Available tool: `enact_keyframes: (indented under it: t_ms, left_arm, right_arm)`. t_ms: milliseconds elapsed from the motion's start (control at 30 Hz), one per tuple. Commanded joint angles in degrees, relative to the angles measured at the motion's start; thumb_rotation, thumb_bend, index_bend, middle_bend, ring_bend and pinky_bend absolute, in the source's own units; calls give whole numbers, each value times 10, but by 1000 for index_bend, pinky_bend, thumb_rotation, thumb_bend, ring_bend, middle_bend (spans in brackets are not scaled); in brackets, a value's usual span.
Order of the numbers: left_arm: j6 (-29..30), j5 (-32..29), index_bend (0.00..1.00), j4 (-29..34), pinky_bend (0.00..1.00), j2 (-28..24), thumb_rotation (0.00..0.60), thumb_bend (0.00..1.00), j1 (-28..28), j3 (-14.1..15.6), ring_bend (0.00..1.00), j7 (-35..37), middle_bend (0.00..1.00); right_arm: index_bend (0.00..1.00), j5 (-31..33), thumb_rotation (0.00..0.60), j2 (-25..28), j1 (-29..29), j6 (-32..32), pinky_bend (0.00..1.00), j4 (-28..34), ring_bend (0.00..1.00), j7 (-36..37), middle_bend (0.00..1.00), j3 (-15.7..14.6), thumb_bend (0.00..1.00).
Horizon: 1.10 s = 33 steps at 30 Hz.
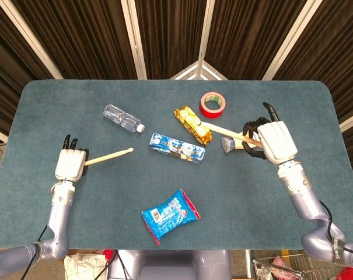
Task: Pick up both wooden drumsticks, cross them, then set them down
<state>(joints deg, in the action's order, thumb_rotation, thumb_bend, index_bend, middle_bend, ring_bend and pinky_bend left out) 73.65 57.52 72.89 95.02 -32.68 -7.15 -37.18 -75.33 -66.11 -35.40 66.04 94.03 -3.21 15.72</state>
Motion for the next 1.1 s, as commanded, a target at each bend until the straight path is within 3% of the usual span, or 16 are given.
enact_keyframes:
  t_ms: [33,233,500,933,1100]
  left_arm:
    - [26,82,636,34,0,-34,600,501,7,7,158,80,663]
    - [35,152,640,104,0,-88,600,496,7,-8,161,182,666]
    - [25,184,649,122,0,-87,600,491,-11,-32,167,243,670]
    - [2,224,651,42,0,38,600,490,-71,-63,166,307,670]
    - [9,235,652,37,0,56,600,490,-81,-69,167,299,671]
  right_arm:
    - [765,5,600,-2,-2,-1,0,-2,439,-3,648,2,446]
    - [765,27,600,-7,-11,-17,0,-10,440,-11,648,8,446]
    - [765,57,600,-14,-29,-42,0,-13,442,-14,649,21,446]
    - [774,106,600,-35,-74,-68,0,42,449,-62,655,43,448]
    - [775,120,600,-38,-82,-68,0,59,450,-81,657,44,448]
